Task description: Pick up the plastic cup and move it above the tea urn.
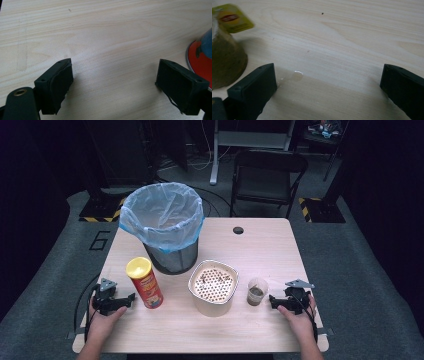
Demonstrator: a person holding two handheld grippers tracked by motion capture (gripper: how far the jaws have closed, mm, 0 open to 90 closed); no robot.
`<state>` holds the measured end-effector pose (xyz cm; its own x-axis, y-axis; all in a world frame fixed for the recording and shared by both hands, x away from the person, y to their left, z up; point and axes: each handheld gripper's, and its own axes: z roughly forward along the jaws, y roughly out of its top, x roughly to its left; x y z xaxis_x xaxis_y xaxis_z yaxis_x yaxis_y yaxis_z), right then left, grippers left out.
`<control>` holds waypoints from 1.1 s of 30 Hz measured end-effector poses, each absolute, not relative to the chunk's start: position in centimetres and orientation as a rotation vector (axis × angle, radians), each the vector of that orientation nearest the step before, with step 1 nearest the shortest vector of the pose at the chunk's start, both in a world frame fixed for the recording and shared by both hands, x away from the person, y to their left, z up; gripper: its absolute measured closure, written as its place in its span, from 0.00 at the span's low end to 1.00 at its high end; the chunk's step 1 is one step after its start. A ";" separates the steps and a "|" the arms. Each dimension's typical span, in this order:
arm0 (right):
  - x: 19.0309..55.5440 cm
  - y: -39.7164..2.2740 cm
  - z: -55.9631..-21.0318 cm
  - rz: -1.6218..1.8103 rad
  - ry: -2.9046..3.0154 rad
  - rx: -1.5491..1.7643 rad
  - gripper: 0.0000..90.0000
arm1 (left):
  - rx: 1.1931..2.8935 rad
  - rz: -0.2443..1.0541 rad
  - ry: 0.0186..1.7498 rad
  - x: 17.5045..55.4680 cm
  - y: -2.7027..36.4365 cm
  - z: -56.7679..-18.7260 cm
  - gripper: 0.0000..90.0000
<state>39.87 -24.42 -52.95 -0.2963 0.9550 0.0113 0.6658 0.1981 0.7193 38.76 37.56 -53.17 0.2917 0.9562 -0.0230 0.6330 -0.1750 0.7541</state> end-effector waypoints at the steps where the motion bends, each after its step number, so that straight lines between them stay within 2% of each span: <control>1: 39.8 -24.4 -53.0 0.881 2.045 1.503 0.00 | 1.897 0.622 1.417 38.8 37.6 -53.2 0.15; 13: 39.6 -24.6 -52.9 0.893 2.086 1.456 0.01 | 1.898 0.610 1.416 38.7 37.5 -53.2 0.15; 19: 39.4 -24.8 -52.9 0.909 2.094 1.439 0.06 | 1.901 0.609 1.418 38.7 37.5 -53.2 0.15; 20: 39.2 -24.8 -52.7 0.913 2.099 1.438 0.16 | 1.896 0.611 1.416 38.7 37.5 -53.2 0.15; 21: 39.2 -24.8 -52.7 0.913 2.099 1.438 0.16 | 1.897 0.611 1.416 38.7 37.5 -53.2 0.15; 23: 39.1 -25.1 -52.3 0.910 2.111 1.428 0.29 | 1.904 0.607 1.418 38.7 37.6 -53.1 0.15; 24: 39.0 -25.0 -52.2 0.915 2.110 1.444 0.32 | 1.894 0.613 1.416 38.7 37.5 -53.2 0.15; 33: 37.2 -24.3 -49.1 0.968 2.180 1.414 0.24 | 1.900 0.614 1.412 38.7 37.5 -53.2 0.15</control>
<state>37.17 -24.29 -49.11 -0.4302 0.9007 0.0610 0.6491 0.2616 0.7143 38.68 37.49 -53.20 0.2994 0.9538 -0.0252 0.6317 -0.1784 0.7545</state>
